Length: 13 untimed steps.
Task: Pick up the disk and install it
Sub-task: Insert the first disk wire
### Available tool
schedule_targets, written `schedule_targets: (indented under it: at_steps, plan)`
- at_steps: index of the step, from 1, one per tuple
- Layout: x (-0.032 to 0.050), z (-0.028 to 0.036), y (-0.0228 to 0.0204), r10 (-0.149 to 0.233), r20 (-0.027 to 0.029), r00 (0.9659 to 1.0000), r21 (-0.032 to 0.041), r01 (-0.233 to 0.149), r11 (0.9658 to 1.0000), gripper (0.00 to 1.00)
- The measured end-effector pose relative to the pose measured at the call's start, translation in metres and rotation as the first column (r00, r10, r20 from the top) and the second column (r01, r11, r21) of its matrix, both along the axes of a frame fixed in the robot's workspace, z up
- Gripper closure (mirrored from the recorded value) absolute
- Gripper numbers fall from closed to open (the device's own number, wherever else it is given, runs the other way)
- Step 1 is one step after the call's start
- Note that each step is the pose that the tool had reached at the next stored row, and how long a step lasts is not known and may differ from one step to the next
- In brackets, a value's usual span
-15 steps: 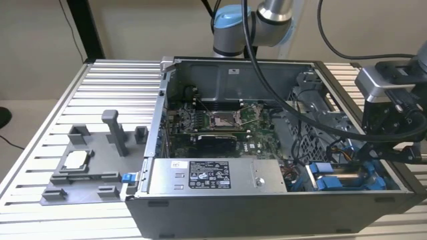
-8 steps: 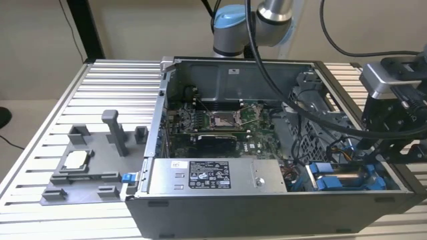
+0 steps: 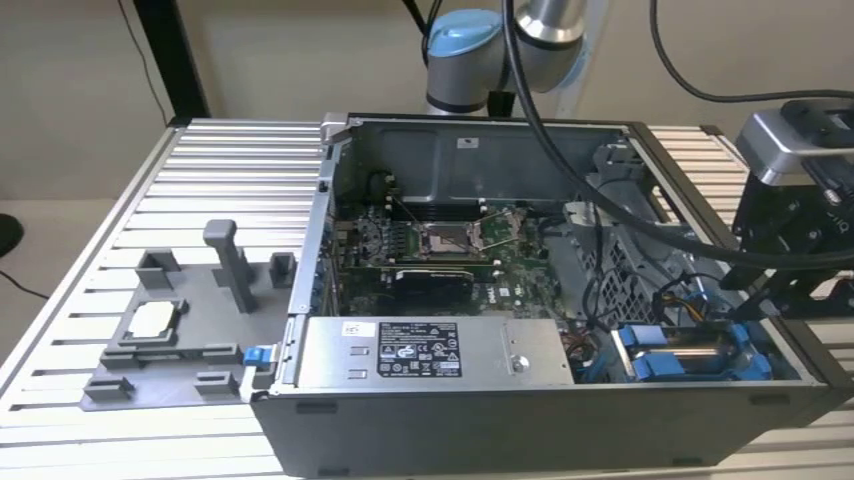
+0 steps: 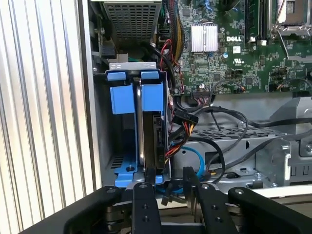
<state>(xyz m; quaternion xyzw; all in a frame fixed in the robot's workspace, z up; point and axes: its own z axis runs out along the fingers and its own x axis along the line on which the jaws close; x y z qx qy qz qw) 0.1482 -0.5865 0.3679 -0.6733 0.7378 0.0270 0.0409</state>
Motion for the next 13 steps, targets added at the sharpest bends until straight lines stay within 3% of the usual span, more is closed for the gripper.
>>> schedule_targets:
  at_steps: [8, 13]
  plan:
    - [0.0001, 0.0001, -0.0009, -0.048, -0.0003, 0.9988, 0.0106, 0.048, 0.9988, 0.0]
    - [0.0007, 0.0002, -0.0064, -0.054, -0.002, 0.9986, 0.0131, 0.054, 0.9985, 0.0]
